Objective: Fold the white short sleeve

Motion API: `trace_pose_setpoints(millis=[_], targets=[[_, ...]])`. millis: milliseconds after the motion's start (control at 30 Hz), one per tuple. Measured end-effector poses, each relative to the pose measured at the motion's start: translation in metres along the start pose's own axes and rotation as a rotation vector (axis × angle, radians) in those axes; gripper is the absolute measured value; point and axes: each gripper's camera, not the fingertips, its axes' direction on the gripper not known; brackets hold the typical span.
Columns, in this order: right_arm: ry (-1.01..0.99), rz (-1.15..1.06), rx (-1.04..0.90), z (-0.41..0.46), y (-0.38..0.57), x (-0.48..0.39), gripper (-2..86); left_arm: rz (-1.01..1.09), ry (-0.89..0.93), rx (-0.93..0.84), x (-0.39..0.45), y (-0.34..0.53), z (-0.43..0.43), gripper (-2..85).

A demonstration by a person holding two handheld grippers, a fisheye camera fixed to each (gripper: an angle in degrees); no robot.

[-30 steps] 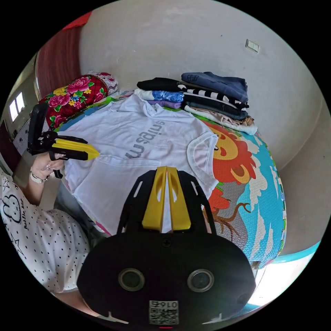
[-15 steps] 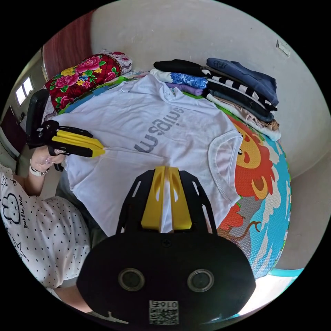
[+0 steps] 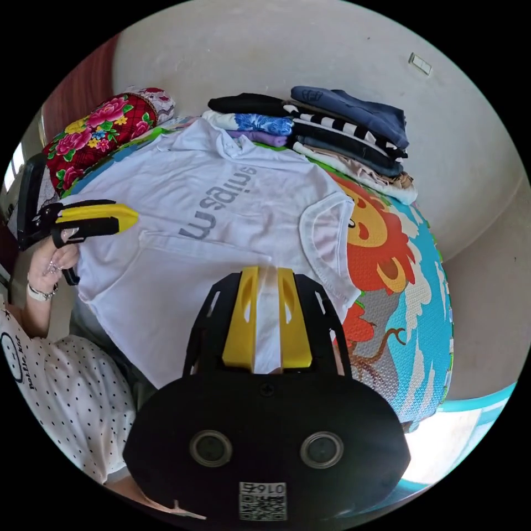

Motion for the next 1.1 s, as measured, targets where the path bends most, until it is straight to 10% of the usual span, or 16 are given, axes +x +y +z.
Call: trace_pose_setpoints(millis=[267,433,1100], targets=[[0.061,0.146,0.34,-0.075,0.085,0.024,5.7,-0.425,-0.481,0.113,-0.167,0.067,-0.152,4.8],[-0.032,0.27,0.138,-0.064,0.129,0.057,12.8,-0.62,-0.596,0.118,-0.222,0.106,-0.203,7.3],[-0.147,0.285,0.137,-0.095,0.192,0.11,0.2,-0.517,-0.474,-0.003,-0.258,0.103,-0.24,-0.9]])
